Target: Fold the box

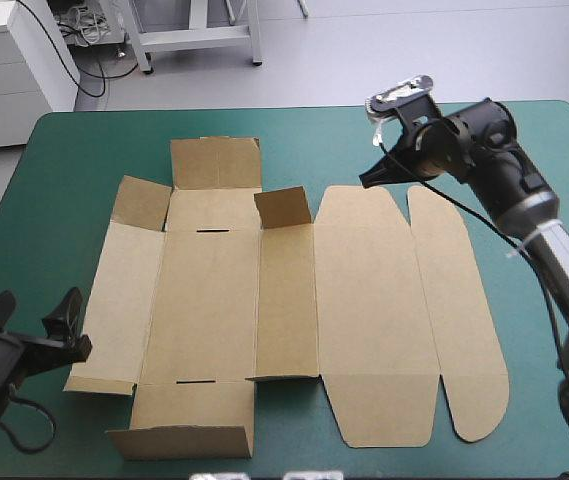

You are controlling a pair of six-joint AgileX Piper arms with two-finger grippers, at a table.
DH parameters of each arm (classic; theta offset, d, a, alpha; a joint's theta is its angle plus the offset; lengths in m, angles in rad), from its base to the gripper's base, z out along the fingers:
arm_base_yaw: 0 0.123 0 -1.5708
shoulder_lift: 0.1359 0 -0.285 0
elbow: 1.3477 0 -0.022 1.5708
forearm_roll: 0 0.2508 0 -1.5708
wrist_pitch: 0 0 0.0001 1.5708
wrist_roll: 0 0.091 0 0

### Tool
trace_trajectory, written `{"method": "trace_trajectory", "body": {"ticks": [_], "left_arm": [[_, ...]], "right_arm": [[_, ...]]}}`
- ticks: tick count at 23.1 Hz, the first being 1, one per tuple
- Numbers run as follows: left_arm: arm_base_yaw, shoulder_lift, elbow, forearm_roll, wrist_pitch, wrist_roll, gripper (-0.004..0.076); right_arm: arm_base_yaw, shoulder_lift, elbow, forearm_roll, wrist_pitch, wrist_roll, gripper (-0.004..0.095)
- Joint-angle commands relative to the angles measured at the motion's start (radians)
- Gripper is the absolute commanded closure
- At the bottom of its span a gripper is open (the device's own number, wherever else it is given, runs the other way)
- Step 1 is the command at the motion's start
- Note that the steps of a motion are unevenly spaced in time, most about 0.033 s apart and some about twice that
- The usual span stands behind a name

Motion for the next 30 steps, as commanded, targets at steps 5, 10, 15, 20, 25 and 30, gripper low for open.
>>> {"method": "trace_trajectory", "body": {"ticks": [5,10,15,20,25,30], "left_arm": [[-0.002,0.278,-0.237,-0.005,-0.071,0.024,0.0159],[-0.002,0.438,-0.313,-0.005,-0.016,0.024,0.0159],[-0.002,0.575,-0.321,-0.007,0.143,0.019,0.0159],[0.121,0.708,-0.321,-0.186,0.247,0.08,0.0159],[0.358,0.838,-0.313,-0.425,0.34,0.259,0.0159],[0.389,0.937,-0.313,-0.356,0.345,0.314,0.0159]], "right_arm": [[-0.055,-0.288,0.288,-0.029,-0.161,0.033,0.091],[-0.059,-0.484,0.555,-0.052,-0.225,0.094,0.091],[-0.059,-0.629,0.713,-0.054,-0.275,0.13,0.091],[-0.059,-0.709,0.743,-0.054,-0.257,0.156,0.091],[-0.059,-0.739,0.765,-0.052,-0.249,0.156,0.091],[-0.059,-0.779,0.872,-0.037,-0.261,0.168,0.091]]}}
